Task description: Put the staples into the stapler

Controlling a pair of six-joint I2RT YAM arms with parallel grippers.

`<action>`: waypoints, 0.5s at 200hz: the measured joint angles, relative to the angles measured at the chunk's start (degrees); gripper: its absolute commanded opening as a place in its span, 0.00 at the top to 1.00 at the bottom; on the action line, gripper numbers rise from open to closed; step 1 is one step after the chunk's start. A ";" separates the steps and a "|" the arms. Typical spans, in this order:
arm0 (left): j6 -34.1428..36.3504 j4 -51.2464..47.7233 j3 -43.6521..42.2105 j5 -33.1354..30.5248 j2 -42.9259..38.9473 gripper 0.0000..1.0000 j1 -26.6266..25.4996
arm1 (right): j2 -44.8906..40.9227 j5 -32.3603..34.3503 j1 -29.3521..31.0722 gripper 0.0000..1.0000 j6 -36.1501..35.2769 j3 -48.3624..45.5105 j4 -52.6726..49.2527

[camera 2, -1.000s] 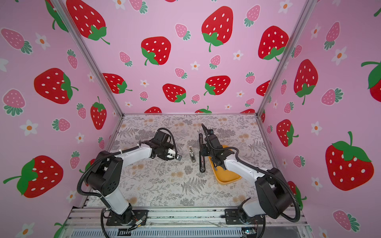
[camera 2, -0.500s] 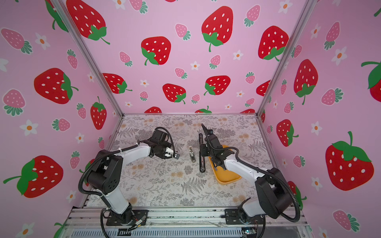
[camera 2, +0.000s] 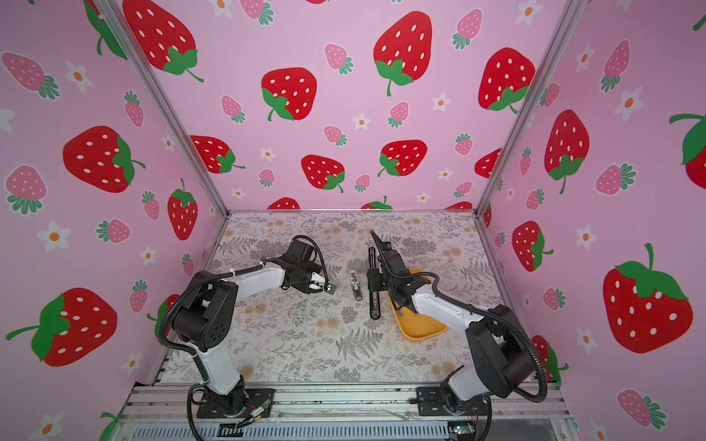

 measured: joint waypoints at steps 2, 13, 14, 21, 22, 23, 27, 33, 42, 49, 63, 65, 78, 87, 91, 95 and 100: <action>0.07 0.00 0.09 0.11 0.00 0.35 -0.11 | 0.07 -0.02 0.00 0.36 0.00 0.00 -0.02; 0.35 -0.07 0.39 0.70 0.00 0.35 -0.52 | 0.35 -0.13 0.00 0.37 0.13 0.00 0.02; 0.35 -0.07 0.44 0.74 0.00 0.35 -0.55 | 0.39 -0.13 0.00 0.36 0.13 0.00 0.04; 0.46 -0.20 0.70 1.16 0.04 0.35 -0.79 | 0.46 -0.17 0.00 0.36 0.17 0.00 0.04; 0.48 -0.22 0.76 1.22 0.07 0.35 -0.83 | 0.46 -0.17 0.00 0.36 0.20 0.00 0.02; 0.48 -0.22 0.81 1.31 0.09 0.35 -0.85 | 0.46 -0.17 0.00 0.36 0.20 0.00 0.02; 0.52 -0.22 0.96 1.57 0.13 0.35 -1.01 | 0.46 -0.17 0.00 0.36 0.20 0.00 0.02; 0.57 -0.20 1.18 1.90 0.31 0.35 -1.18 | 0.46 -0.20 0.00 0.36 0.22 0.02 0.07; 0.66 -0.17 1.57 2.47 0.79 0.35 -1.46 | 0.46 -0.20 0.00 0.36 0.24 0.00 0.13; 0.79 -0.15 1.86 2.71 1.38 0.35 -1.70 | 0.46 -0.17 0.00 0.36 0.24 0.00 0.11; 1.01 0.04 2.47 2.97 2.71 0.35 -2.27 | 0.46 -0.04 -0.02 0.36 0.26 0.00 0.11; 0.96 0.11 2.62 2.97 2.75 0.35 -2.34 | 0.46 0.00 -0.04 0.36 0.26 0.00 0.11; 0.98 0.15 3.91 3.17 3.80 0.35 -2.91 | 0.44 0.07 -0.11 0.36 0.24 0.00 0.13; 0.98 0.20 4.81 3.21 4.52 0.35 -3.26 | 0.39 0.07 -0.22 0.36 0.26 0.00 0.11; 0.98 0.17 5.18 3.23 4.79 0.35 -3.39 | 0.39 0.07 -0.24 0.35 0.26 -0.02 0.11; 0.98 0.22 5.40 3.23 5.01 0.35 -3.48 | 0.37 0.07 -0.28 0.36 0.26 -0.02 0.11; 0.98 0.26 5.70 3.26 5.25 0.36 -3.56 | 0.37 0.09 -0.28 0.36 0.26 -0.02 0.13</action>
